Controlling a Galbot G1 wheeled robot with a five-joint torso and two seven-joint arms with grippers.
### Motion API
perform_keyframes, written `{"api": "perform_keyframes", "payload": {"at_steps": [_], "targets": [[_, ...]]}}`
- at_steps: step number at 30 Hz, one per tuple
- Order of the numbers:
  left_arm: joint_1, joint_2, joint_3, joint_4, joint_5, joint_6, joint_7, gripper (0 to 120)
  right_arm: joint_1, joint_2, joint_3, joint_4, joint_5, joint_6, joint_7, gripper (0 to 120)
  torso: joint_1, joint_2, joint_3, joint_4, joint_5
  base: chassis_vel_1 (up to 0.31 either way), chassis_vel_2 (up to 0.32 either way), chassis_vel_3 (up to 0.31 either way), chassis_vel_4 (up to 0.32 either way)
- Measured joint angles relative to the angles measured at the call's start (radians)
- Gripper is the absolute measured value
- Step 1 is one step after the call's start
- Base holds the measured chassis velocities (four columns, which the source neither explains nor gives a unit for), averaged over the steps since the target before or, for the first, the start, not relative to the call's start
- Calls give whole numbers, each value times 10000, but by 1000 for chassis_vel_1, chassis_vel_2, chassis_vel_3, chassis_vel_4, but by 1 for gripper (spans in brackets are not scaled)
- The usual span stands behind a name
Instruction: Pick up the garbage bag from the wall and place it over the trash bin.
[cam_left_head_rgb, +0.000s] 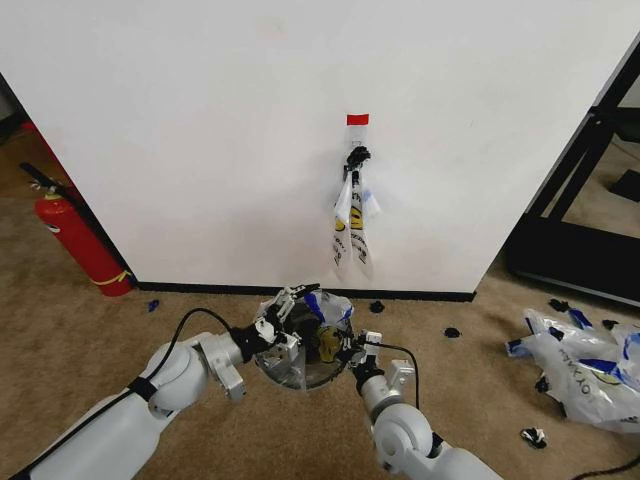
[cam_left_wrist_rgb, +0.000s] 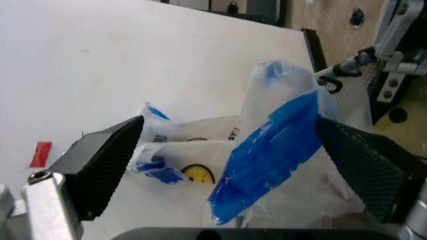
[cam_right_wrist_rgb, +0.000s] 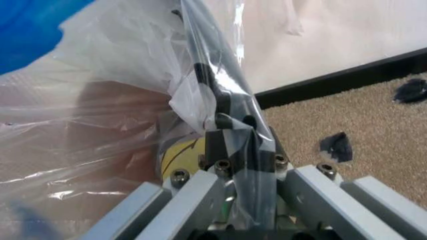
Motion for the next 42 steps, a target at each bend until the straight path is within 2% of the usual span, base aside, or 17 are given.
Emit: {"api": "perform_keyframes", "payload": {"at_steps": [6, 7, 11, 13, 17, 19, 23, 26, 28, 42], "targets": [[-188, -6, 119, 21, 89, -15, 142, 77, 19, 7, -62, -18, -43, -9, 0, 0, 0, 0, 0, 0, 0, 0, 0, 0, 0], [-188, -6, 119, 21, 89, -15, 142, 77, 19, 7, -62, -18, -43, -9, 0, 0, 0, 0, 0, 0, 0, 0, 0, 0, 0], [-282, 96, 137, 39, -81, -5, 271, 58, 24, 0, -68, -36, -51, -25, 0, 0, 0, 0, 0, 0, 0, 0, 0, 0, 0], [-314, 119, 140, 54, -107, -5, 305, 55, 29, -5, -75, -49, -52, -29, 0, 0, 0, 0, 0, 0, -1, 0, 0, 0, 0], [-381, 215, 140, 65, -250, 2, 386, 37, 49, -16, -90, -101, -66, -46, 0, 0, 0, 0, 0, 0, 0, 0, 0, 0, 0], [-382, 244, 140, 62, -316, 8, 396, 34, 56, -15, -90, -117, -74, -57, 7, 0, 0, 0, 0, 0, -1, 0, 0, 0, 0], [-379, 403, 134, -83, -638, 49, 407, 15, 68, -14, -89, -182, -125, -178, 129, 0, 0, 0, 0, 0, 0, 0, 0, 0, 0], [-397, 476, 133, -155, -755, 77, 432, 9, 68, -28, -89, -190, -142, -203, 152, 0, 0, 0, 0, 0, 0, 0, 0, 0, 0], [-488, 533, 135, -186, -860, 112, 483, 0, 64, -57, -91, -189, -152, -228, 144, 0, 0, 0, 0, 1, 0, 0, 0, 0, 0], [-1993, 462, 413, 921, -967, 337, 675, 0, -250, -602, 21, 38, -492, -273, -1291, 0, 0, 0, 0, -1, 1, 0, 0, 0, 0]]}}
